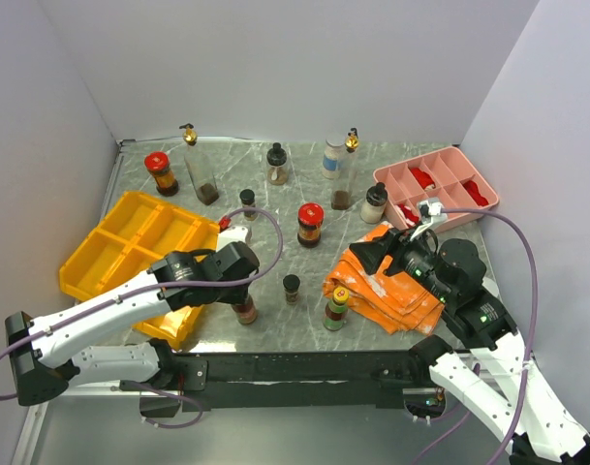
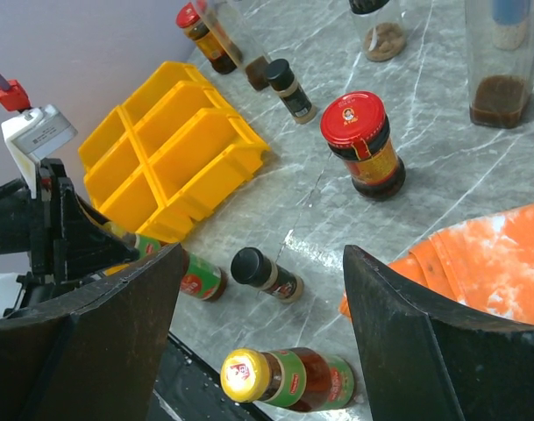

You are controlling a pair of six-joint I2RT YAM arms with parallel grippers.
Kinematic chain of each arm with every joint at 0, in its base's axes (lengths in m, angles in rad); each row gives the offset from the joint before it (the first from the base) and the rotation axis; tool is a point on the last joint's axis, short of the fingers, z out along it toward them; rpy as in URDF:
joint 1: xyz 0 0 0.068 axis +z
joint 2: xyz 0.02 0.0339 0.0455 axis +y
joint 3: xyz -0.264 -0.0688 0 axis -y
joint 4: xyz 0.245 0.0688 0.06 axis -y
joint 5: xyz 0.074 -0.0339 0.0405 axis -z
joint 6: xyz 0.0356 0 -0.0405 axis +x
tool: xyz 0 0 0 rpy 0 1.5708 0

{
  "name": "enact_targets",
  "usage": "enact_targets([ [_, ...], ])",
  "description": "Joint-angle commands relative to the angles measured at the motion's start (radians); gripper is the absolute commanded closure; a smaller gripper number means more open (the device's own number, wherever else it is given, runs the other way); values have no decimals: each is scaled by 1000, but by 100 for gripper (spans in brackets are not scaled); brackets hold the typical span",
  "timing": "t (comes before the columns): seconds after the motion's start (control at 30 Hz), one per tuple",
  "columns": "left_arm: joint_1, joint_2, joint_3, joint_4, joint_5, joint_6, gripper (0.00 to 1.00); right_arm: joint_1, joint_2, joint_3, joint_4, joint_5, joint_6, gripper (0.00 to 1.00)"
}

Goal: Organize the condiment bottles
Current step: Pick up the bottle from the center of the board, then place the bottle in the storage box.

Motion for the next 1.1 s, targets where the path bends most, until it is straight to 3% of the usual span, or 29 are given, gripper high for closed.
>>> enact_targets([
  [0.0,-5,2,118,-15,-44,-1,99,6,-13,-15,49,-9,-26,19],
  [0.37,-5,150,421,-59,-221,72,99,6,-44,-6,15,18,-47,17],
  [0.5,17,216,550,-91,-415,79,99,6,-57,11,4,23,-52,14],
  [0.67,224,237,633,-22,-437,161,99,5,-73,22,6,22,-34,0],
  [0.83,502,177,585,124,-408,209,99,5,-73,28,-2,23,-15,0],
  [1.0,754,182,566,152,-370,218,99,5,-68,30,1,-8,2,0],
  [1.07,912,190,543,165,-313,221,99,5,-71,31,0,-23,8,0],
])
